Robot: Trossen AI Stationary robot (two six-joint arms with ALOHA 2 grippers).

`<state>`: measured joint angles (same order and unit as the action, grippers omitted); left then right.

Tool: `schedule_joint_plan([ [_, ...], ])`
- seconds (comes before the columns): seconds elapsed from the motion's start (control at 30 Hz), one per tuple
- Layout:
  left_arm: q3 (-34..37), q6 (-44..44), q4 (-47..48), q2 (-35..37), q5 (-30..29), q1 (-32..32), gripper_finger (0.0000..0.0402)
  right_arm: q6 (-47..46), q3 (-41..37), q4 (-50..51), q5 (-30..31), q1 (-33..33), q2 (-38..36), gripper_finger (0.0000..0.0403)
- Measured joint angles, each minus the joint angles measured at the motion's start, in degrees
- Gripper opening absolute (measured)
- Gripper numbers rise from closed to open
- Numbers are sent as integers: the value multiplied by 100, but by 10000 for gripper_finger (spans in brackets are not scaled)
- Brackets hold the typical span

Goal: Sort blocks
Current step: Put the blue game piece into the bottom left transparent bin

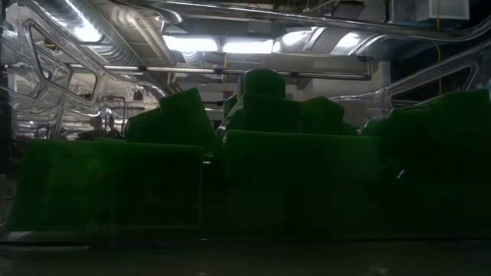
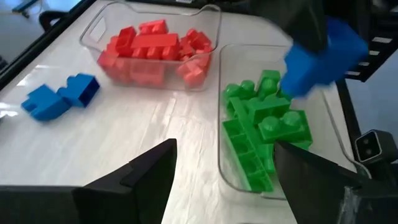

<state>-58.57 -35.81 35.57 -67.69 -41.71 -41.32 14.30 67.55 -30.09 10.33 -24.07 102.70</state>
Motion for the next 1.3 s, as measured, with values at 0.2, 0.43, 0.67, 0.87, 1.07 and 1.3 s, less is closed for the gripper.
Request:
schedule_joint_plan([
  [0.2,0,-456,552,336,-3,-24,255,186,956,-162,-394,270,1099,136],
  [0.43,0,-433,797,689,-7,-33,255,589,2351,186,-748,368,2100,136],
  [0.67,0,-429,945,768,-79,-26,255,717,3047,250,-479,468,2617,152],
  [0.87,0,-430,1048,770,-145,-26,255,713,3254,177,-394,466,2784,189],
  [1.07,0,-423,1063,770,-320,-26,255,704,3261,227,-499,461,2783,249],
  [1.3,0,-454,1048,768,-370,-26,255,886,3256,1607,-795,456,2431,286],
])
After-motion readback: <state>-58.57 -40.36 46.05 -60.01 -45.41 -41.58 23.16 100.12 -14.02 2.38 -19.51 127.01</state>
